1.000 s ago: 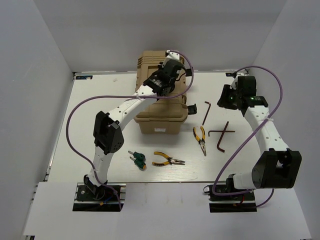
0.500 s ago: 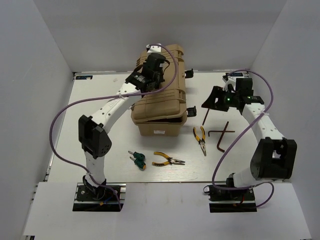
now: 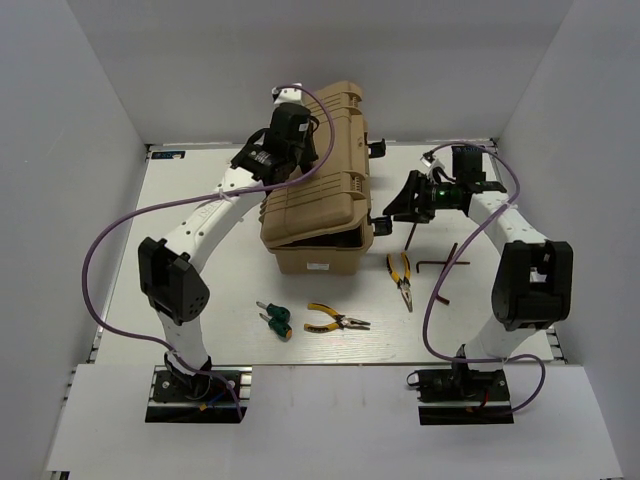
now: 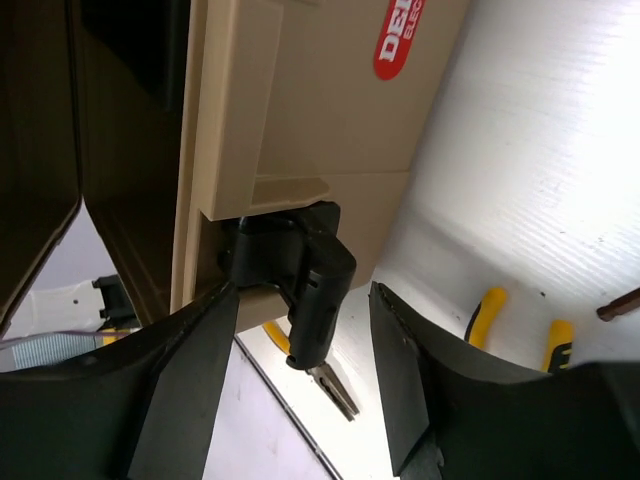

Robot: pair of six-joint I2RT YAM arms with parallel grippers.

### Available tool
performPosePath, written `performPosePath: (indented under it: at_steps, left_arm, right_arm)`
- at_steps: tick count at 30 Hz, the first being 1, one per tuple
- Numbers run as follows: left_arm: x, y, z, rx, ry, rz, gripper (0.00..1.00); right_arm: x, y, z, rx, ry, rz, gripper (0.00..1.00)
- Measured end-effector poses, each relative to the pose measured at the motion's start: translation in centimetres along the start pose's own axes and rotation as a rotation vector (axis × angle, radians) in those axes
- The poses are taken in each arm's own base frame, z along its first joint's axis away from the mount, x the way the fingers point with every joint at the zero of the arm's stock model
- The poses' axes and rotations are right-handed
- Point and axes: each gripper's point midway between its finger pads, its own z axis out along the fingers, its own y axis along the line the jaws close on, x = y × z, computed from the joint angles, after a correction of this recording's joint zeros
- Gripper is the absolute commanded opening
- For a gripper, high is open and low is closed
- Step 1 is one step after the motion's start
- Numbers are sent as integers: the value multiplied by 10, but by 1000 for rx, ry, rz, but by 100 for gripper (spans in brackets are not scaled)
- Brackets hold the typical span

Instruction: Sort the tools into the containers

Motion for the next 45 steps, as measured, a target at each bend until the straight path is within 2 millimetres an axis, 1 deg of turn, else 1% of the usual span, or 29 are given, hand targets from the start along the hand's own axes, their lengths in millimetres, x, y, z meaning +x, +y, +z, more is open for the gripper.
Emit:
performPosePath:
  at_steps: [2,4,7,8,9,10,11,12,17,21,24,26,29,32,35,37,38,40,41,43,44,45]
  left_arm:
    - [1,0,0,3,3,-7,0]
    - [1,1,0,11,3,-15,0]
    - [-1,2,0,17,2,-26,0]
    - [0,2,-1,18,2,-31,0]
    - [-1,2,-1,20,0,-36,0]
    - [-1,3,-1,22,0,-39,0]
    - [-1,3,-1,24,1,-41,0]
    - [-1,3,-1,27,2,-44,0]
    - [-2,8,-5,32,0,-65,0]
    - [-10,22,-16,22,-24,-86,0]
    - [-19,42,-33,-8,-58,-94,0]
    - [-29,67,-52,-59,-94,-90,0]
    - [-33,103,-72,-136,-123,-88,0]
    - [-34,128,-82,-187,-148,-78,0]
    - [-34,143,-84,-202,-167,-81,0]
    - [-34,147,-84,-198,-171,-86,5]
    - [-34,150,-83,-197,-171,-89,11]
    - [-33,155,-84,-190,-169,-96,13]
    - [-33,159,-84,-187,-167,-101,17]
    - [-32,167,-83,-179,-158,-112,17]
    - [-31,171,-82,-175,-154,-120,20]
    - [-30,176,-82,-172,-148,-128,25]
  right_arm:
    - [3,1,3,-3,15,1,58]
    - [8,0,8,-8,36,7,58]
    - [18,-5,19,-8,79,22,49]
    - [21,-7,23,-7,92,27,40]
    - [23,-8,25,-5,102,31,34]
    - [26,-8,27,-7,113,39,26]
    - [27,-7,28,-4,117,41,7]
    - [28,-8,28,14,120,74,0]
    - [29,-7,28,18,121,92,0]
    - [29,-7,28,19,120,84,0]
    - [32,-5,29,21,129,78,0]
    - [33,-4,30,19,135,72,0]
    - [34,-4,30,18,137,65,0]
    - [33,-4,31,17,135,59,0]
    - [33,-4,31,18,134,59,0]
    - [33,-4,31,19,134,58,0]
    - [33,-4,31,19,133,58,0]
    - [33,-4,30,20,131,56,0]
    - [33,-4,30,20,131,56,0]
    - [31,-5,30,22,126,54,0]
    - [30,-5,30,23,122,51,0]
    - [30,-6,30,25,119,49,0]
